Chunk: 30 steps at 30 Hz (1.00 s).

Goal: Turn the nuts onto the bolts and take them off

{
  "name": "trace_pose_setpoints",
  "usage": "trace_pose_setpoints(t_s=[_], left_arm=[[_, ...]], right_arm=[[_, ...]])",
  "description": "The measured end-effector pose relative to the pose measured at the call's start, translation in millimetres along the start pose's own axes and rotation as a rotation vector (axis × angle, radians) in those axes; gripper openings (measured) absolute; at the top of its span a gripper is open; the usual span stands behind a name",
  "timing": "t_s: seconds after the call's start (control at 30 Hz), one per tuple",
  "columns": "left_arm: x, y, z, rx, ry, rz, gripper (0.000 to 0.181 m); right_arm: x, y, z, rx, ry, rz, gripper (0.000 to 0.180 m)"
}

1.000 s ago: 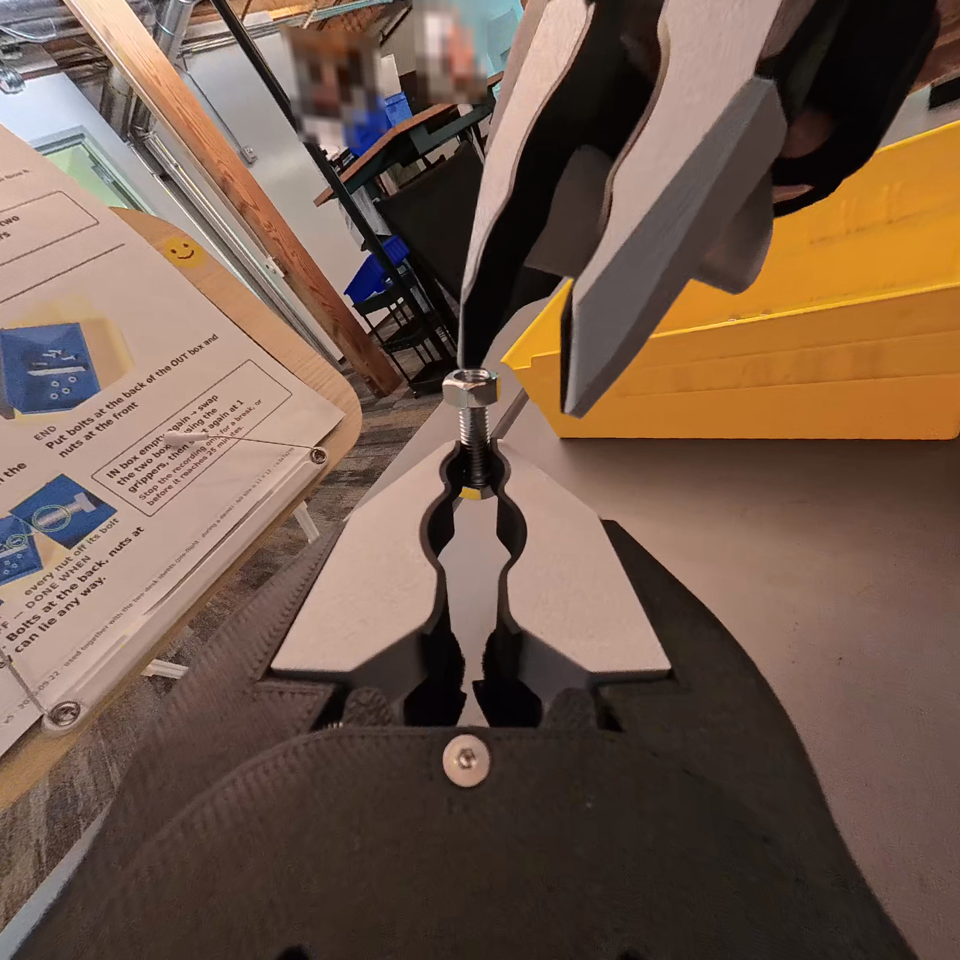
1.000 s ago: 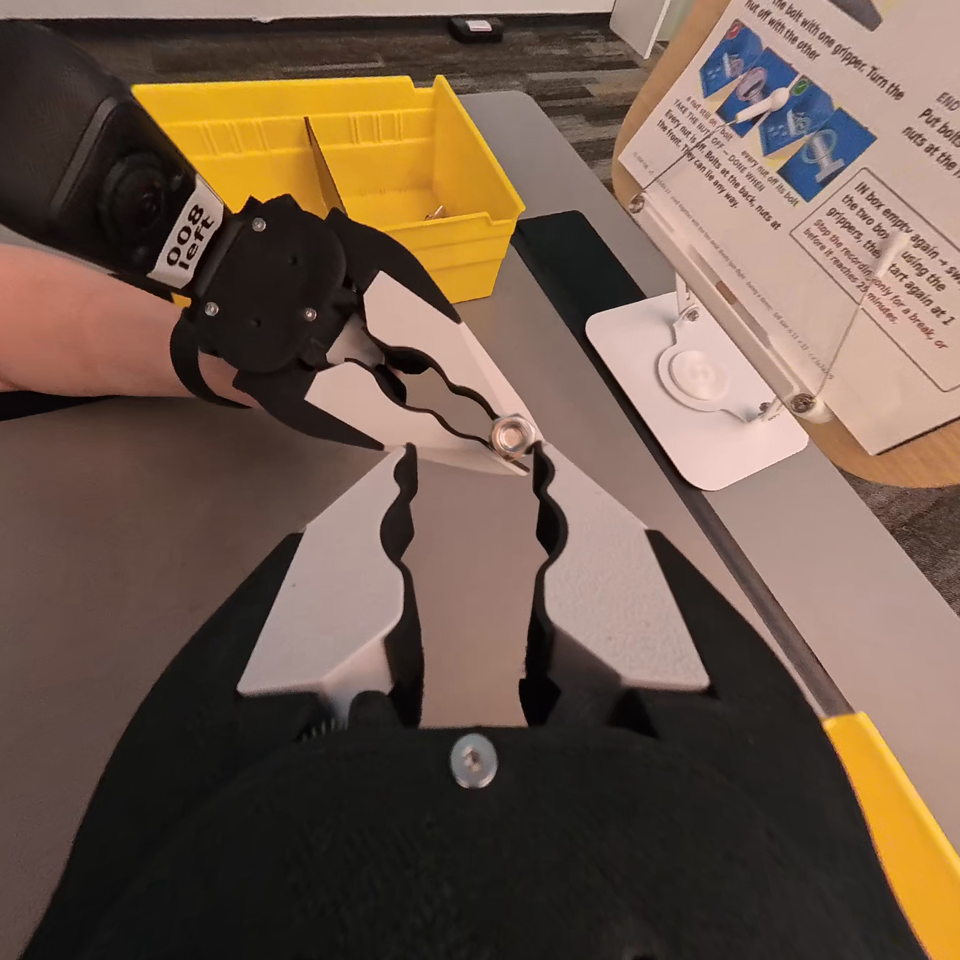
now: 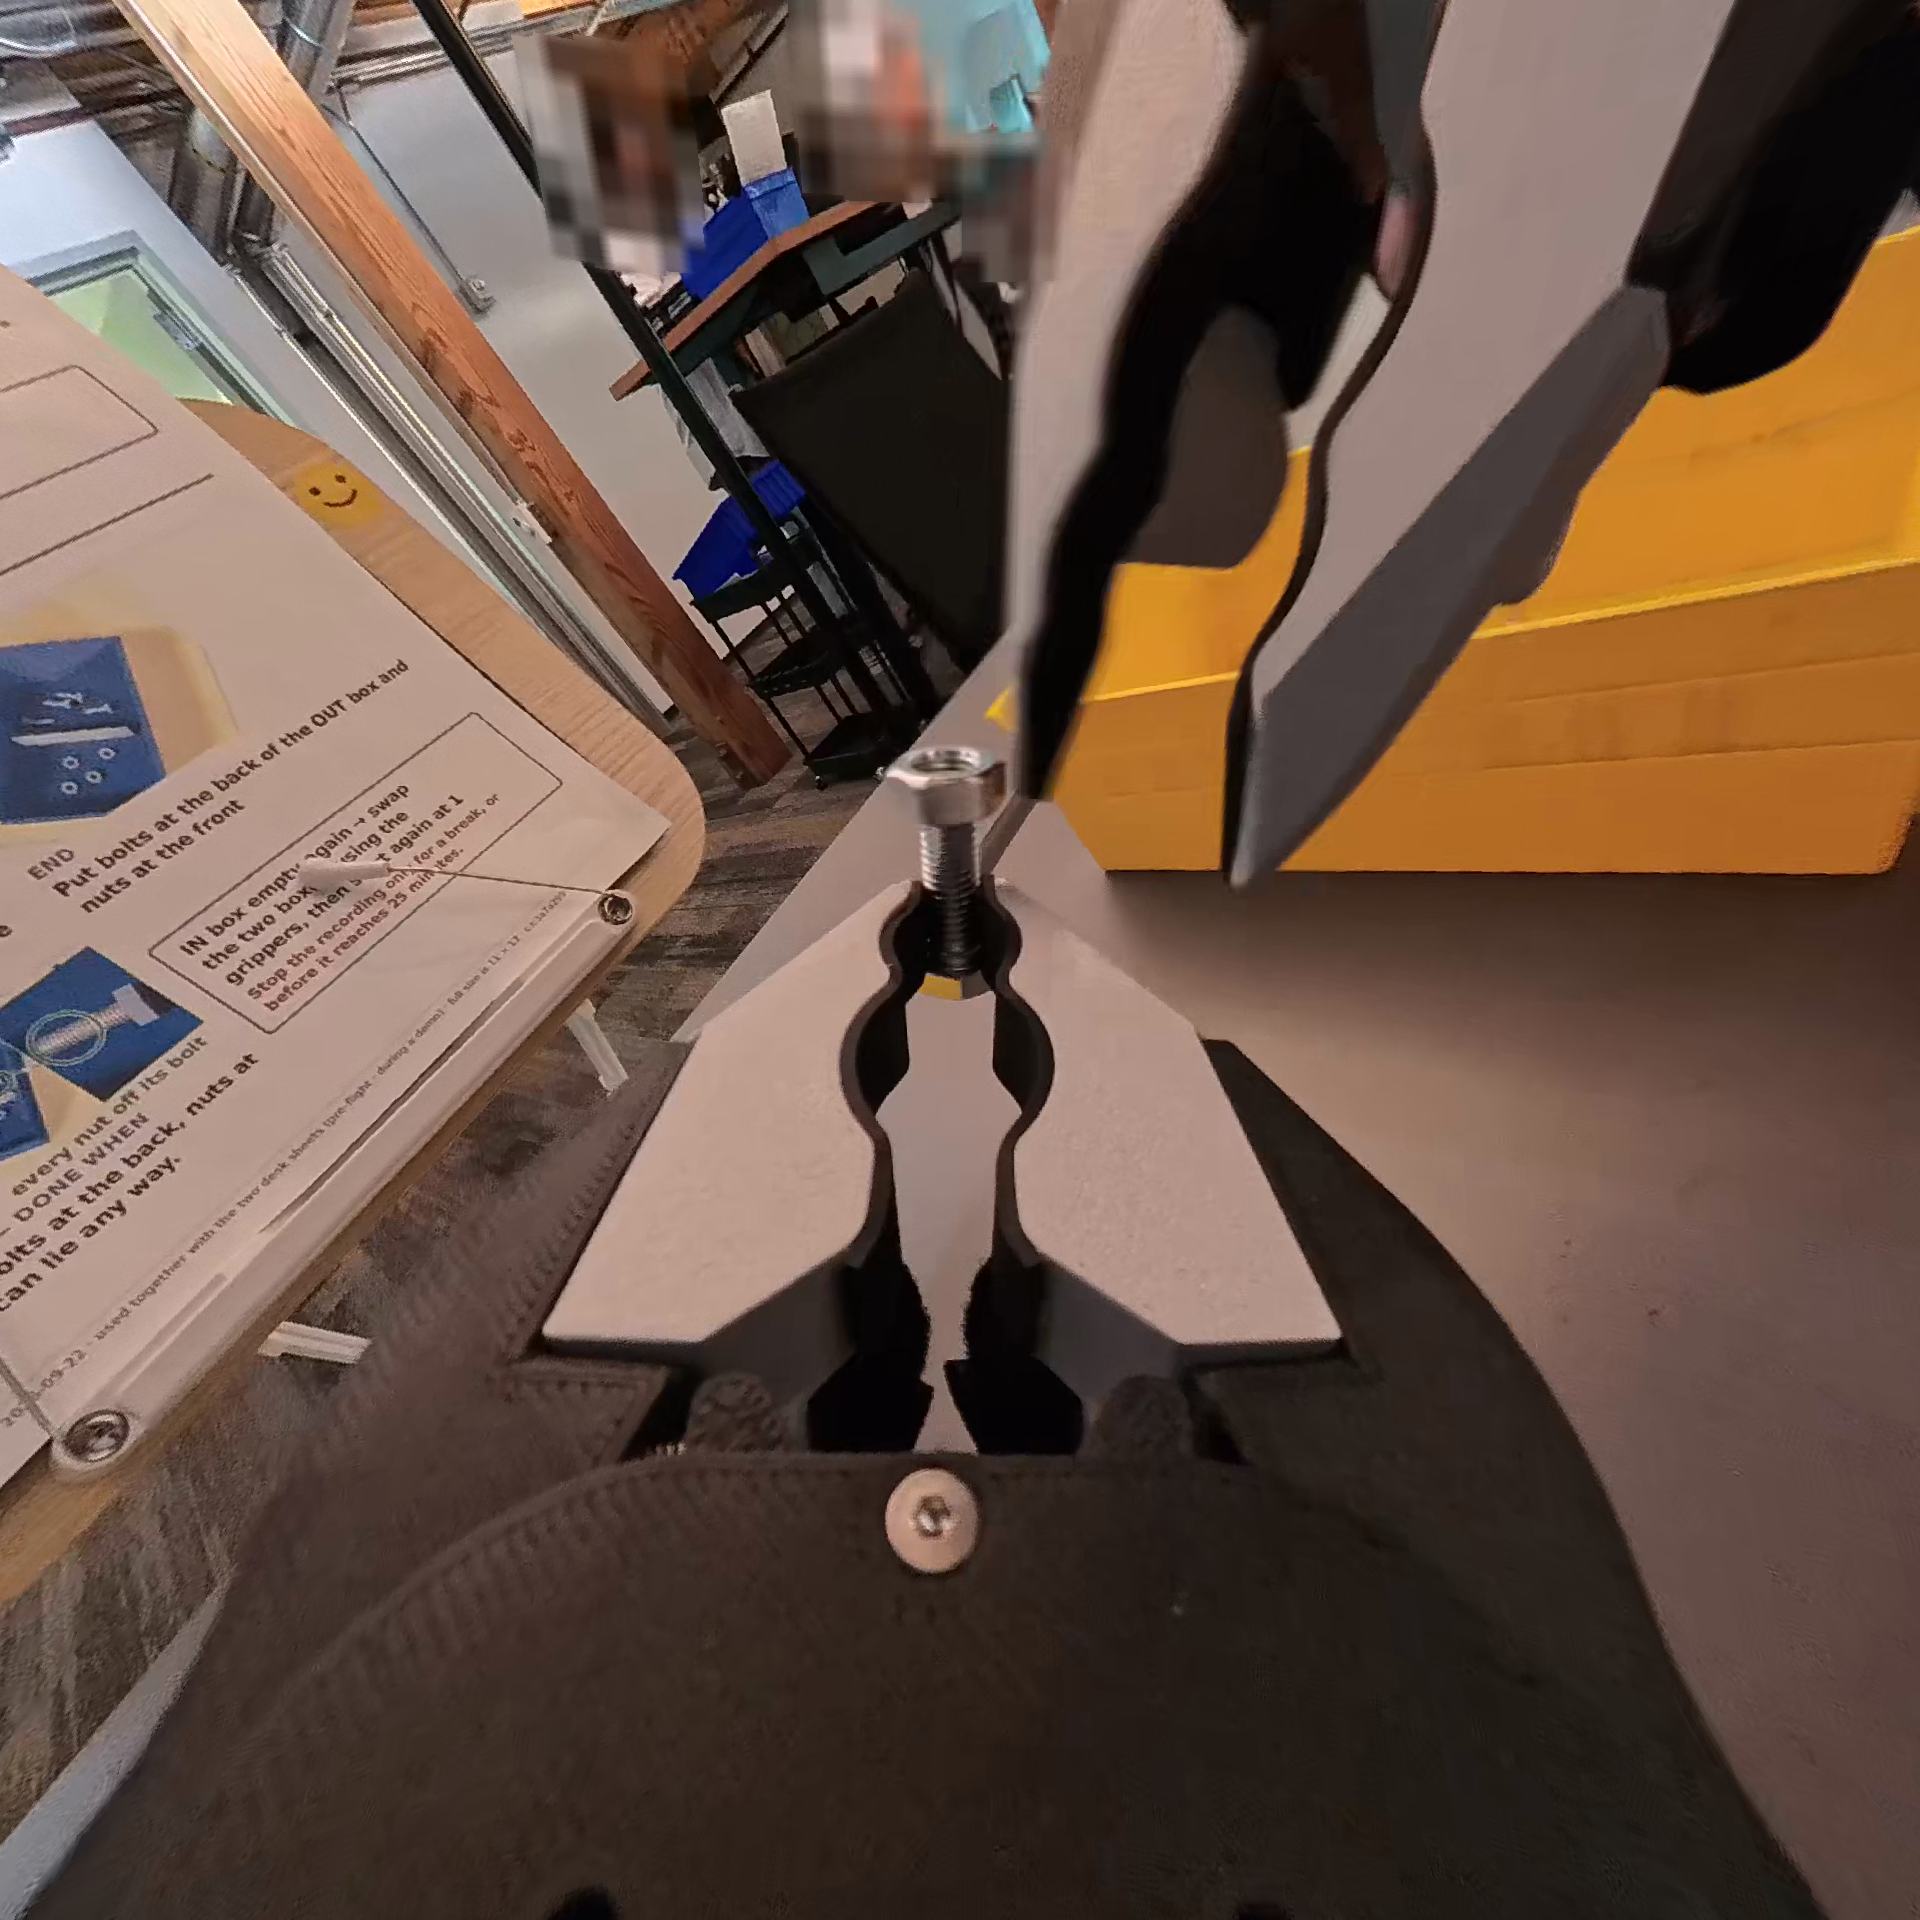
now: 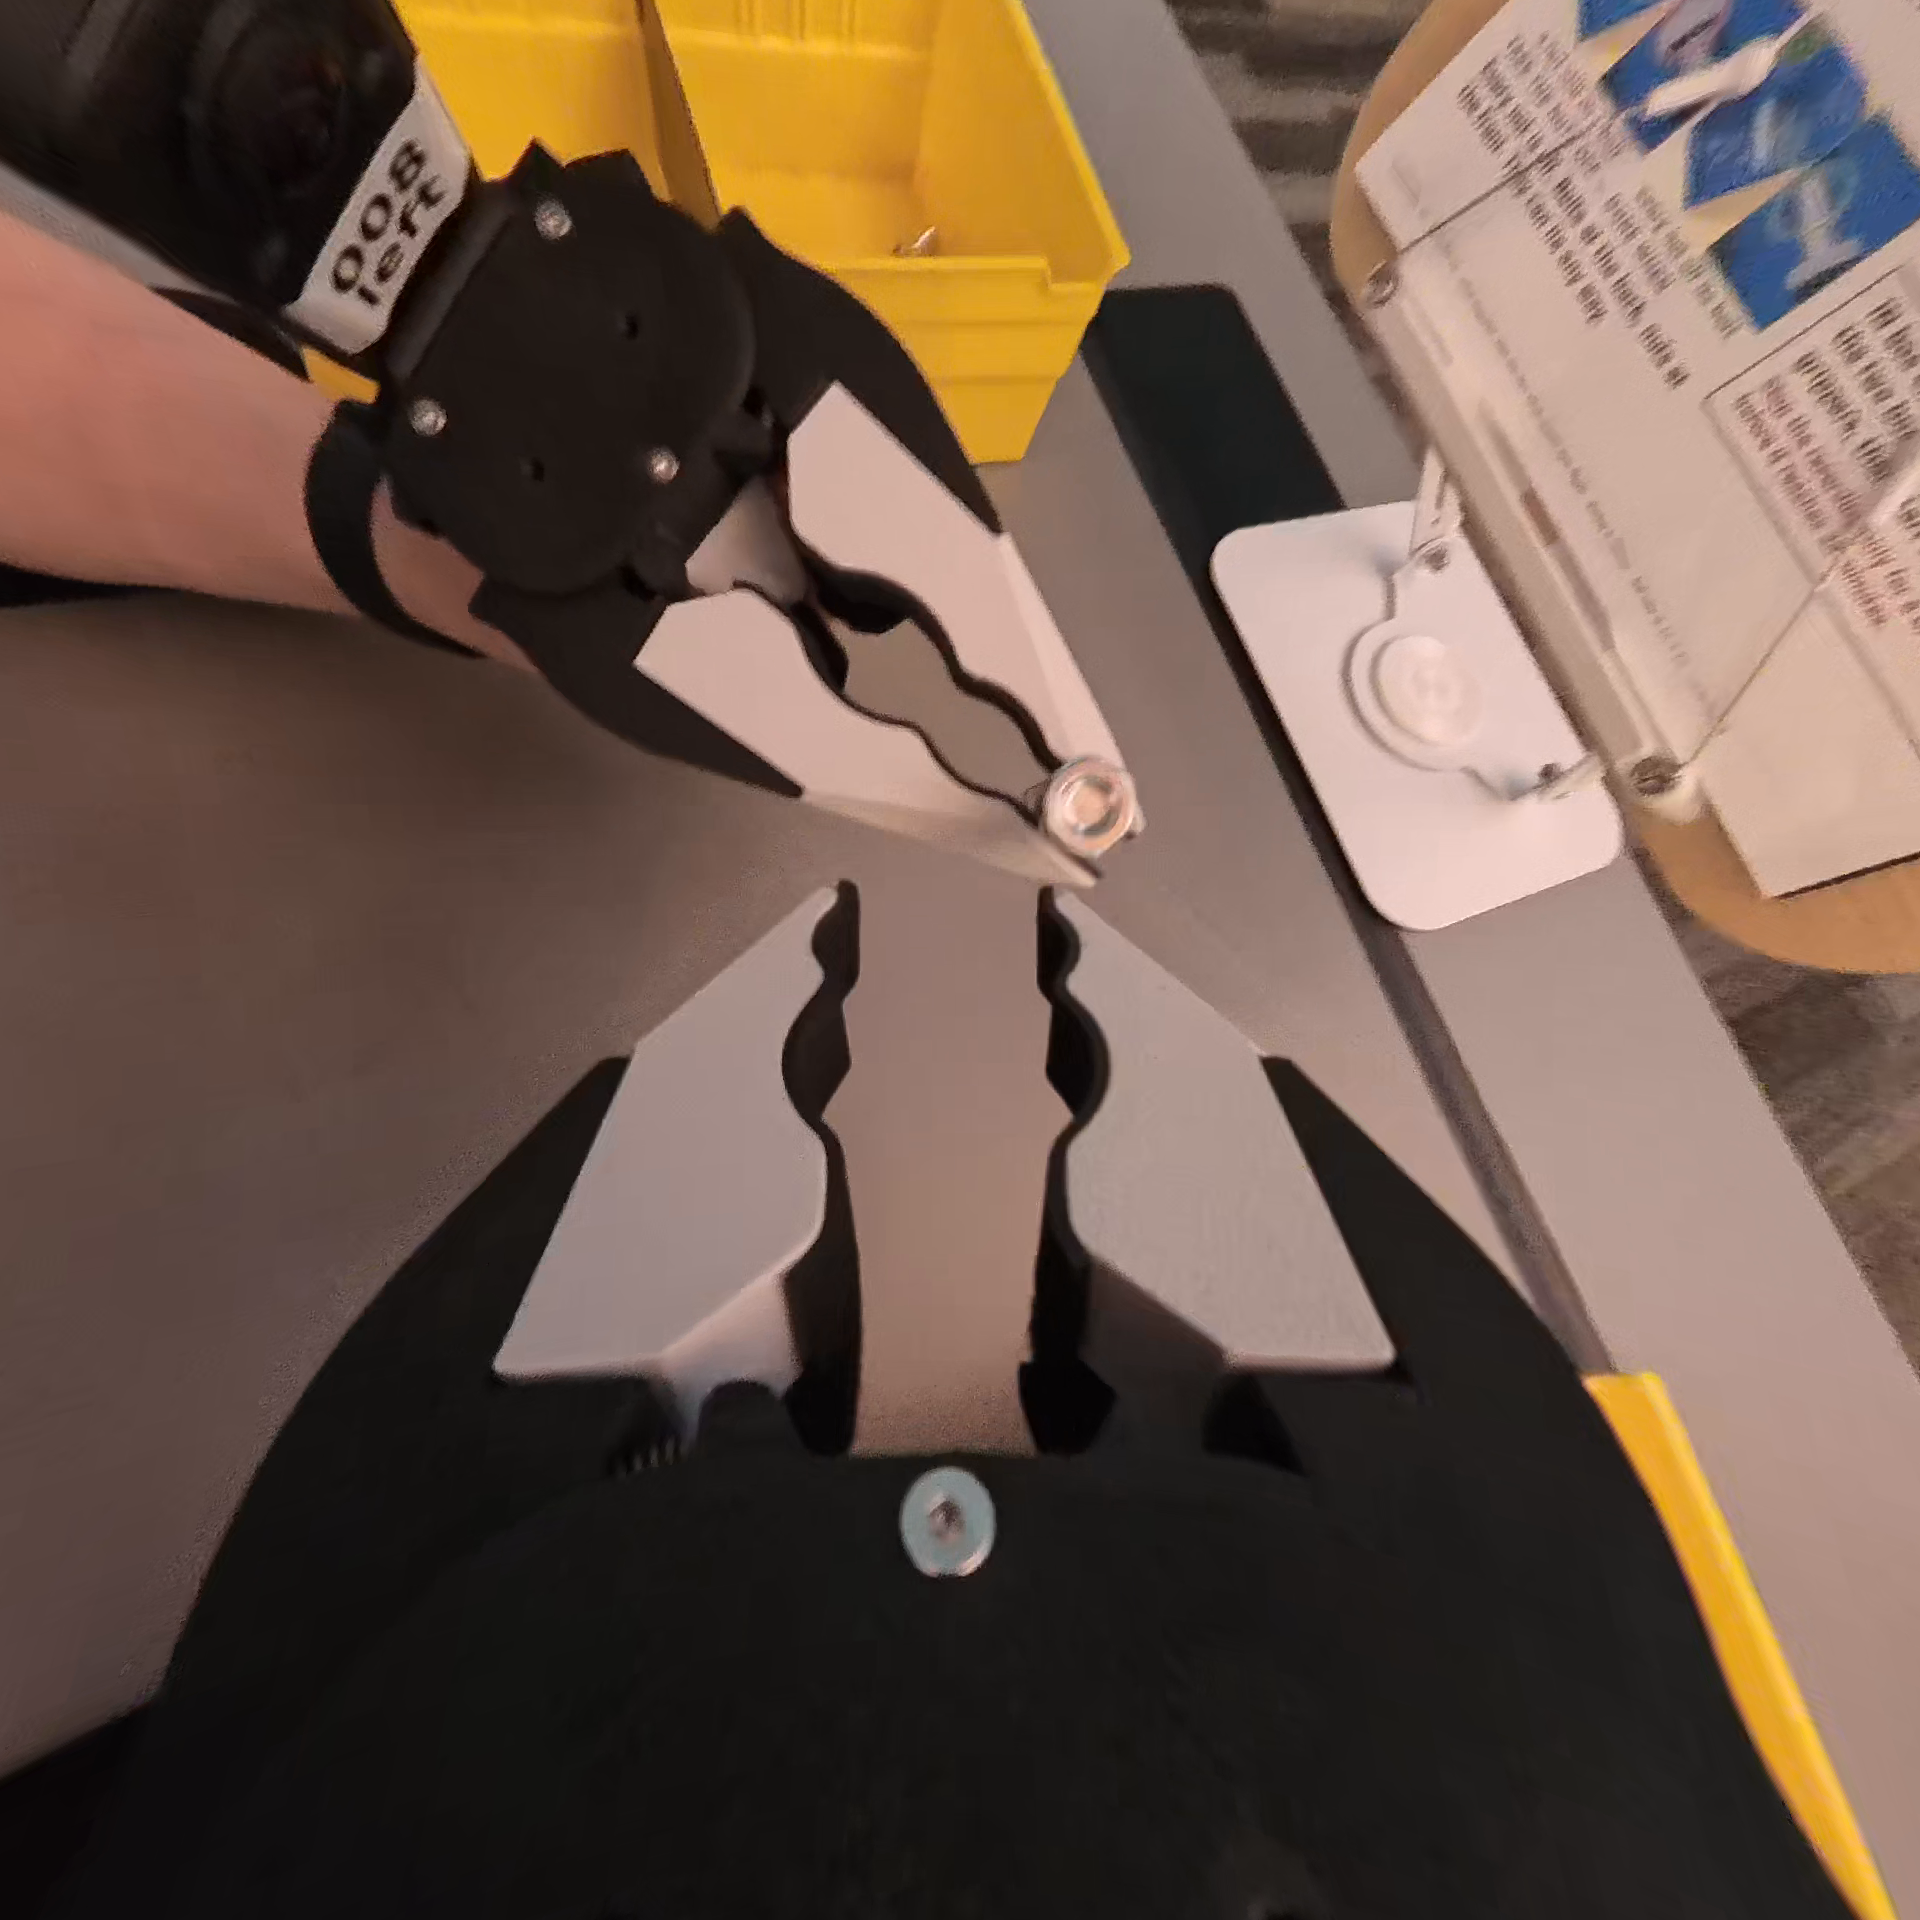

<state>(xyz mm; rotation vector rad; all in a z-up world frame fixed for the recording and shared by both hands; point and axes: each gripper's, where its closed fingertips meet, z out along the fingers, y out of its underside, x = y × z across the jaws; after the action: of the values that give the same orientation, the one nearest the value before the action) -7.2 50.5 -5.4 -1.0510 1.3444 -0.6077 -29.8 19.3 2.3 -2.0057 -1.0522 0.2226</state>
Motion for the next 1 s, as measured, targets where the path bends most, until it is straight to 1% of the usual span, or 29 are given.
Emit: trace_pose_setpoints(t_s=[0.07,0.17,0.23,0.27,0.3,0.33,0.37,0.4,0.43,0.5,0.53,0.57,0.63,0.67,0.7,0.73,0.77,0.8,0.83,0.9,0.93,1.0], left_arm=[[0,-2,0,0.013,0.011,-0.023,0.008],[0,-3,-1,0.013,0.011,-0.021,0.008],[0,-3,-1,0.011,0.007,-0.011,0.008],[0,-3,-1,0.011,0.007,-0.014,0.007],[0,-1,-1,-0.001,0.007,-0.016,0.007],[-1,1,0,-0.004,0.005,-0.018,0.008],[-1,0,0,0.003,0.006,-0.024,0.007],[-1,-1,-1,0.01,0.011,-0.031,0.007],[0,-2,-1,0.013,0.013,-0.032,0.007],[0,-4,-1,0.017,0.007,-0.01,0.008],[1,-4,-2,0.016,0.006,0.001,0.007],[1,-5,-1,0.015,0.004,0.008,0.007],[1,-5,-2,0.014,0.001,0.006,0.007],[0,-4,-1,0.008,0.0,0.002,0.007],[-2,-2,-2,0.004,-0.004,-0.002,0.007],[-3,-2,-2,0.007,-0.004,-0.009,0.007],[-3,-3,-2,0.012,-0.001,-0.019,0.007],[-3,-3,-2,0.013,0.001,-0.025,0.007],[-3,-4,-2,0.012,0.001,-0.023,0.008],[-1,-4,-2,0.012,0.004,-0.011,0.007],[0,-4,-1,0.011,0.006,-0.007,0.007],[1,-5,-1,0.01,0.006,0.0,0.007]], right_arm=[[5,-6,-3,0.04,0.011,0.029,0.035],[10,-23,-6,0.137,0.038,0.042,0.059],[4,-21,-4,0.119,0.018,0.02,0.061],[1,-15,-3,0.085,0.008,0.017,0.06],[1,-11,-4,0.057,0.009,0.004,0.049],[-4,-7,-5,0.036,-0.018,-0.002,0.027],[-5,-7,-6,0.04,-0.033,0.003,0.025],[-1,-11,-7,0.059,-0.011,0.014,0.026],[7,-15,-8,0.084,0.032,0.027,0.03],[18,-21,-8,0.122,0.093,0.027,0.054],[15,-22,-6,0.131,0.079,0.017,0.061],[8,-22,-4,0.124,0.045,0.003,0.062],[2,-13,0,0.066,0.022,-0.009,0.057],[1,-9,-1,0.038,0.022,-0.019,0.049],[-5,-6,-2,0.027,-0.014,-0.025,0.028],[-7,-7,-4,0.037,-0.036,-0.017,0.026],[-3,-10,-5,0.051,-0.018,-0.001,0.026],[3,-14,-5,0.07,0.014,0.014,0.028],[9,-17,-6,0.095,0.043,0.024,0.034],[13,-25,-4,0.142,0.063,0.021,0.054],[9,-27,-1,0.149,0.048,0.012,0.058],[2,-19,3,0.096,0.023,-0.004,0.059]])
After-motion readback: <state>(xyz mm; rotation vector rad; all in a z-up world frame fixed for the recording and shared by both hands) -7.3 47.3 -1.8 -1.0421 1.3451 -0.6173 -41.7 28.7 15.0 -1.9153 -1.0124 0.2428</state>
